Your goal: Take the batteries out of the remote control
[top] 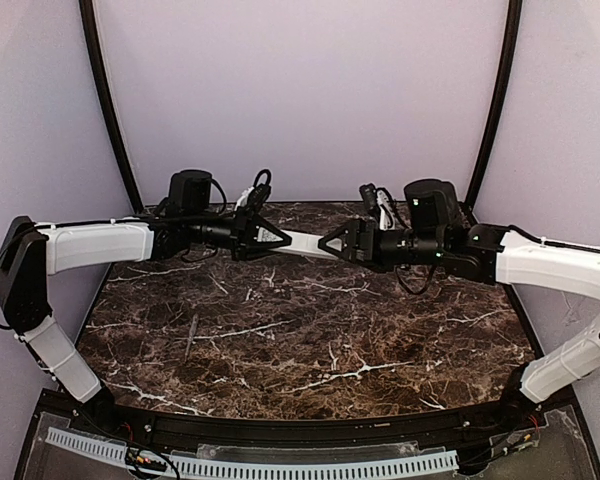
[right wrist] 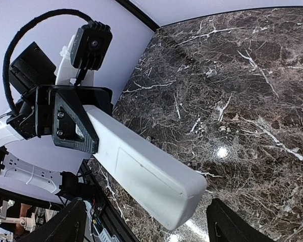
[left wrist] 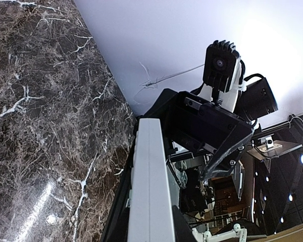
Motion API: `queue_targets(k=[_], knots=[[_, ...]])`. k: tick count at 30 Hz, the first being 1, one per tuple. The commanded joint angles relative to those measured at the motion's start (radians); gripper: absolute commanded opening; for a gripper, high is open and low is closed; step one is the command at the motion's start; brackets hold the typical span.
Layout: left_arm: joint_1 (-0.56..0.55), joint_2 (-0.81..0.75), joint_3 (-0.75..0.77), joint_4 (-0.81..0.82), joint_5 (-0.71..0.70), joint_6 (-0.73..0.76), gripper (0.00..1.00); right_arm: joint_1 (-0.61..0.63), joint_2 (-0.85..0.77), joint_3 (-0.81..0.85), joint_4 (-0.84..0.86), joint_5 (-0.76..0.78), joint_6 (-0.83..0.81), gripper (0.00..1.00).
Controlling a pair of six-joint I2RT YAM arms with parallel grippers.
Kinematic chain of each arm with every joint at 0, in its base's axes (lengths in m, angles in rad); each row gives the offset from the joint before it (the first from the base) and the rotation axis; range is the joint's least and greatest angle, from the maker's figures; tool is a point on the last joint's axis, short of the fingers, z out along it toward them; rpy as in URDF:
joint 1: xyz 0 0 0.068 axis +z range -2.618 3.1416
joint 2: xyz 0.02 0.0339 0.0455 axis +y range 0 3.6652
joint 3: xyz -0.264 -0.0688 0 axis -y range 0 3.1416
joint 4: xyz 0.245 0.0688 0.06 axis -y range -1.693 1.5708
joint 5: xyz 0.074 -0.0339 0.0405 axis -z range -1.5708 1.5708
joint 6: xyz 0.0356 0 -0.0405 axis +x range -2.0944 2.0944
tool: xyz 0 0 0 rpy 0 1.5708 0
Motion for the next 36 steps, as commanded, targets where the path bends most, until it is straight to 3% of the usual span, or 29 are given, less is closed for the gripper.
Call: queue_targets(k=[1, 26, 30, 36], knots=[[0.004, -0.009, -0.016, 0.024, 0.028, 0.0, 0.0, -0.007, 0.044, 0.049, 0.001, -0.013, 0.003, 0.81], [-0.016, -0.026, -0.032, 0.032, 0.06, 0.024, 0.0, -0.015, 0.086, 0.066, 0.076, -0.076, -0.005, 0.53], [-0.023, -0.03, -0.034, 0.031, 0.064, 0.032, 0.0, -0.016, 0.085, 0.059, 0.091, -0.085, -0.003, 0.53], [-0.032, -0.035, -0.034, 0.019, 0.062, 0.046, 0.0, -0.016, 0.088, 0.054, 0.118, -0.1, 0.01, 0.61]])
